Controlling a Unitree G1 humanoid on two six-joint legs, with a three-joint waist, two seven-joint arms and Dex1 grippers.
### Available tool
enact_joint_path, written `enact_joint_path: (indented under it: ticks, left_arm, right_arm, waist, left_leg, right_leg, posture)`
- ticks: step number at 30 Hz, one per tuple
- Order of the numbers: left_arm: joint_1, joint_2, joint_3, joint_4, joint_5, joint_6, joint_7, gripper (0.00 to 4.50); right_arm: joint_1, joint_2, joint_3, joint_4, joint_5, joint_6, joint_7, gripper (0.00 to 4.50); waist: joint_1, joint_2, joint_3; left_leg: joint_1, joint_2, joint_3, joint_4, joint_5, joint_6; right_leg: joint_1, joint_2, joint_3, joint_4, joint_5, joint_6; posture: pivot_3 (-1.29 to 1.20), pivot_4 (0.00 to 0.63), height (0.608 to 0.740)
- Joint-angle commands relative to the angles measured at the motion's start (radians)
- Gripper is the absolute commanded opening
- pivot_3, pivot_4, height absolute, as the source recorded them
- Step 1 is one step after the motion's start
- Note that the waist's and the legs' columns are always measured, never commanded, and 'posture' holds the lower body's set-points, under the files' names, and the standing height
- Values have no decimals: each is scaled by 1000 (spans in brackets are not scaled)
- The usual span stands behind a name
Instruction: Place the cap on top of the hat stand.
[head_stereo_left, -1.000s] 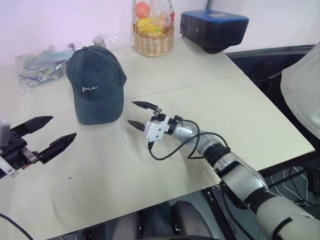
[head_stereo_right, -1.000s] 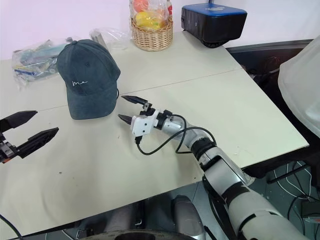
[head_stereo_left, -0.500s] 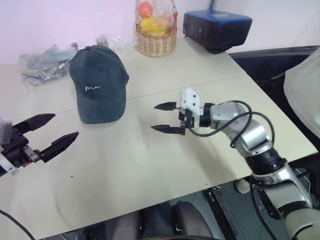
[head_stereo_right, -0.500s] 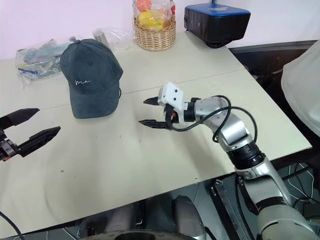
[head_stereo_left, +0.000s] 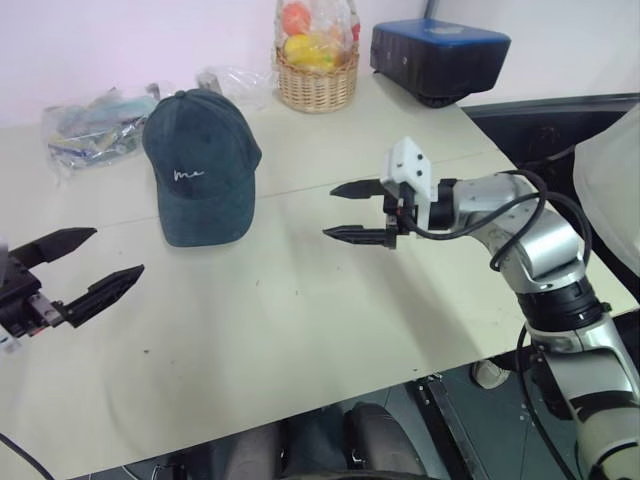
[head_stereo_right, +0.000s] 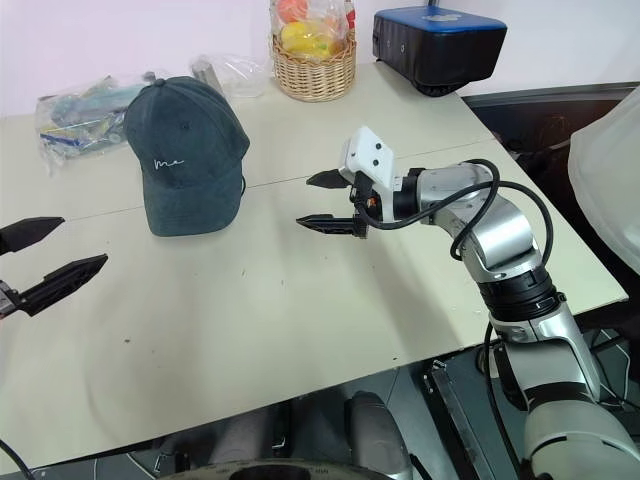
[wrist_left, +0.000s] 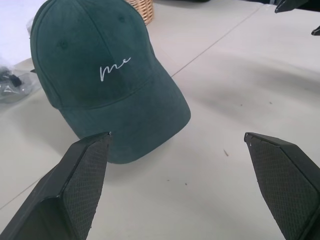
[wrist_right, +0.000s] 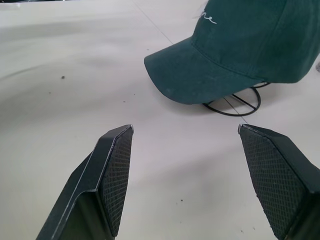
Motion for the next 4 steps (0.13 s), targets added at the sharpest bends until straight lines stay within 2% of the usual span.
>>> enact_joint_path:
  ticks: [1,4]
  left_arm:
    - [-11,5,26,-21,-3,-11,6,4500]
    - [-20,0,8,-25,6,-21,10,4500]
  right_arm:
    - [-33,4,-47,-5,-1,-18,7,3419]
    - [-38,7,-51,2,-6,-20,9,3419]
  waist:
    - [0,0,0]
    - [0,0,0]
  left_leg:
    - [0,0,0,0,0,0]
    - [0,0,0,0,0,0]
  right_leg:
    - [0,0,0,0,0,0]
    - [0,0,0,0,0,0]
  posture:
    - [0,150,740]
    - [0,150,740]
